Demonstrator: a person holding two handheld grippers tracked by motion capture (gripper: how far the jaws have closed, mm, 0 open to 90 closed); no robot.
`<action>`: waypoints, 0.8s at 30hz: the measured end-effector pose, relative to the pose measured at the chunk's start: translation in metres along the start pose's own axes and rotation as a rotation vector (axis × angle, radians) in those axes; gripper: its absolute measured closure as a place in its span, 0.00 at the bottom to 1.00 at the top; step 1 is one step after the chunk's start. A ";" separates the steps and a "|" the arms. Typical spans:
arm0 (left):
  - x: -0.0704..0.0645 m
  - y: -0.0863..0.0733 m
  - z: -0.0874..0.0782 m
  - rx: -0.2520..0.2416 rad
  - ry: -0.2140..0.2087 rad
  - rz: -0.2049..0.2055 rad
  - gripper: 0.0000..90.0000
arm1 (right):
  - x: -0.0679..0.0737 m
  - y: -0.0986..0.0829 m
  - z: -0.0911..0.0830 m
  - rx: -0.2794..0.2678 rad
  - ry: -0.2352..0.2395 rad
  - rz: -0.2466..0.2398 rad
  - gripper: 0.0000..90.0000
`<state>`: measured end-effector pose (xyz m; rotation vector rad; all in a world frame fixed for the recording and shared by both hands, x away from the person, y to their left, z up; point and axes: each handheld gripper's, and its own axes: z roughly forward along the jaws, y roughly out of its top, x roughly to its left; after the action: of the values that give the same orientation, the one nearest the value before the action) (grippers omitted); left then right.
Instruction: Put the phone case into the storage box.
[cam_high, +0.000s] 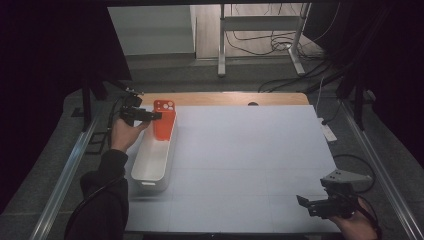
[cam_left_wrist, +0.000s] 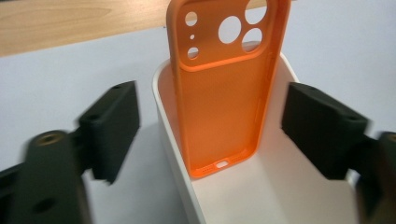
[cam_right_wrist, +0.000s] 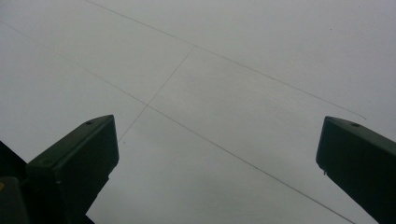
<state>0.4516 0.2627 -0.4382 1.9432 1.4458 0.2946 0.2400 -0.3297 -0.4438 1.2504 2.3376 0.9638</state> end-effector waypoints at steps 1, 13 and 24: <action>-0.001 -0.001 -0.001 0.003 -0.005 0.006 0.13 | 0.000 0.000 0.000 0.000 0.000 0.000 0.00; -0.013 -0.014 -0.012 -0.015 -0.057 0.091 0.00 | 0.000 0.000 -0.001 -0.002 -0.005 0.003 0.00; -0.024 -0.029 -0.020 -0.046 -0.099 0.136 0.00 | 0.001 0.000 -0.001 -0.003 -0.008 -0.001 0.00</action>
<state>0.4097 0.2533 -0.4368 1.9932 1.2363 0.2867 0.2393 -0.3292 -0.4432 1.2494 2.3301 0.9595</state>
